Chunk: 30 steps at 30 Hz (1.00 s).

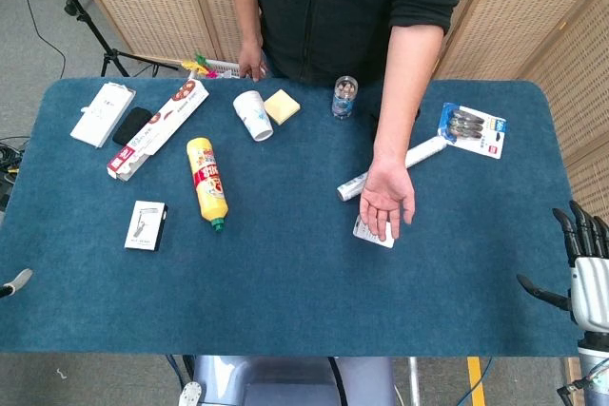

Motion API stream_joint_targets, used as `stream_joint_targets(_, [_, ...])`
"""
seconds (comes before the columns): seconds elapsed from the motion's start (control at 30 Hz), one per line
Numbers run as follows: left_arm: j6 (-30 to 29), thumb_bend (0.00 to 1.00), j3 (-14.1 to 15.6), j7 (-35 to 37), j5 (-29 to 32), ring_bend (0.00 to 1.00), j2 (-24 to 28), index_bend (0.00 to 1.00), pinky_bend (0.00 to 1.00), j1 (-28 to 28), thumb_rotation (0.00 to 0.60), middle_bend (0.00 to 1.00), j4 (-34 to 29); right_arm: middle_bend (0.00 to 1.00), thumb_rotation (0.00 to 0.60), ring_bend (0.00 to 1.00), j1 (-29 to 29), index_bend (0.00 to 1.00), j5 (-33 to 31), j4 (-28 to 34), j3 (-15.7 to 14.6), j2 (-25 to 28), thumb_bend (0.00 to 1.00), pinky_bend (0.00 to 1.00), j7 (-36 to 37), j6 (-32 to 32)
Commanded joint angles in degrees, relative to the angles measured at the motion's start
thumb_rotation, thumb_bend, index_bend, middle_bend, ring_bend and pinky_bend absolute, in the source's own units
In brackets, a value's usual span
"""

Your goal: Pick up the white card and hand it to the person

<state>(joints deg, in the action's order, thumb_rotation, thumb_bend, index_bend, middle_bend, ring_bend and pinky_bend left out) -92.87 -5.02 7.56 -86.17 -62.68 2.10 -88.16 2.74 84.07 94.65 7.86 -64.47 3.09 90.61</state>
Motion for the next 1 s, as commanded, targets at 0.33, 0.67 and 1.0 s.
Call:
stream_joint_targets(0.33, [0.56, 0.00, -0.15, 0.27, 0.63, 0.00, 0.21, 0.00, 0.03, -0.07, 0.600, 0.00, -0.08, 0.00, 0.600, 0.00, 1.97, 0.21, -3.51, -0.74, 0.48, -2.65, 0.00, 0.00, -1.56, -4.70])
stream_joint_targets(0.67, [2.07, 0.00, -0.53, -0.32, 1.68, 0.00, 0.23, 0.00, 0.03, 0.53, 0.600, 0.00, -0.18, 0.00, 0.600, 0.00, 10.96, 0.28, -12.02, -2.54, 2.26, -8.92, 0.00, 0.00, -6.87, -20.95])
stream_joint_targets(1.0, [4.84, 0.00, -1.17, 0.91, 4.09, 0.00, 0.63, 0.00, 0.03, 1.28, 0.600, 0.00, 0.33, 0.00, 0.600, 0.00, 18.39, 0.28, -20.37, -11.55, 5.23, -23.44, 0.00, 0.00, -14.52, -25.96])
